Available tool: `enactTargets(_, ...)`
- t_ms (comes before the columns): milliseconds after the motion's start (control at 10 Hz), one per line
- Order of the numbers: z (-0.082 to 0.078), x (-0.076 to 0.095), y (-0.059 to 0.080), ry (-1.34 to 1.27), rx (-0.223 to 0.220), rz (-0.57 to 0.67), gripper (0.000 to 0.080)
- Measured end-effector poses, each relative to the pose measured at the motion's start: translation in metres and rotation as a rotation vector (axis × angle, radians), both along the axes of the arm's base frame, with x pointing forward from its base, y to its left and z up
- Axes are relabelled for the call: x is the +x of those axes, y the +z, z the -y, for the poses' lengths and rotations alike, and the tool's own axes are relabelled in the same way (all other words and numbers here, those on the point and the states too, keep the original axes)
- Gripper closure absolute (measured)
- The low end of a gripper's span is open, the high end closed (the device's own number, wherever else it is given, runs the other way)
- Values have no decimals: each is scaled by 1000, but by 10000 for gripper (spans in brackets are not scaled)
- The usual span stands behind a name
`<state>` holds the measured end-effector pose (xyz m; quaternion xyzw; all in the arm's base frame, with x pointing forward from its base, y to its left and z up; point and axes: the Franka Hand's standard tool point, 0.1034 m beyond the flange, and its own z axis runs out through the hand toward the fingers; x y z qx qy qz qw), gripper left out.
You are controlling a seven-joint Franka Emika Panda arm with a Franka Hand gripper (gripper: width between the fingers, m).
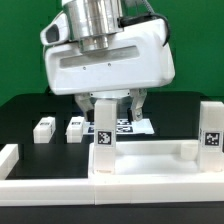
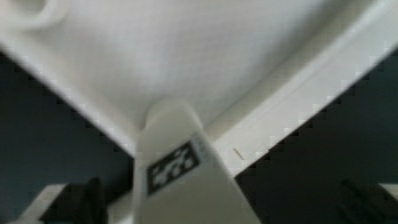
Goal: Assemble desk
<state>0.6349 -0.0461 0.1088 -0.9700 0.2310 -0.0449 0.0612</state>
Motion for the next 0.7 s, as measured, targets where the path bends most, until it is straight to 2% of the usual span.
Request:
enactTargets(100,11,5,2,143,-36,31,151)
enactTargets(200,16,5,1,116,-37,38,151)
enactTargets(400,14,5,1,64,-27,33,166)
enactTargets(600,14,4,0,-112,-4,18,513)
enactTargets(700,15,4,0,-184,5,11,511)
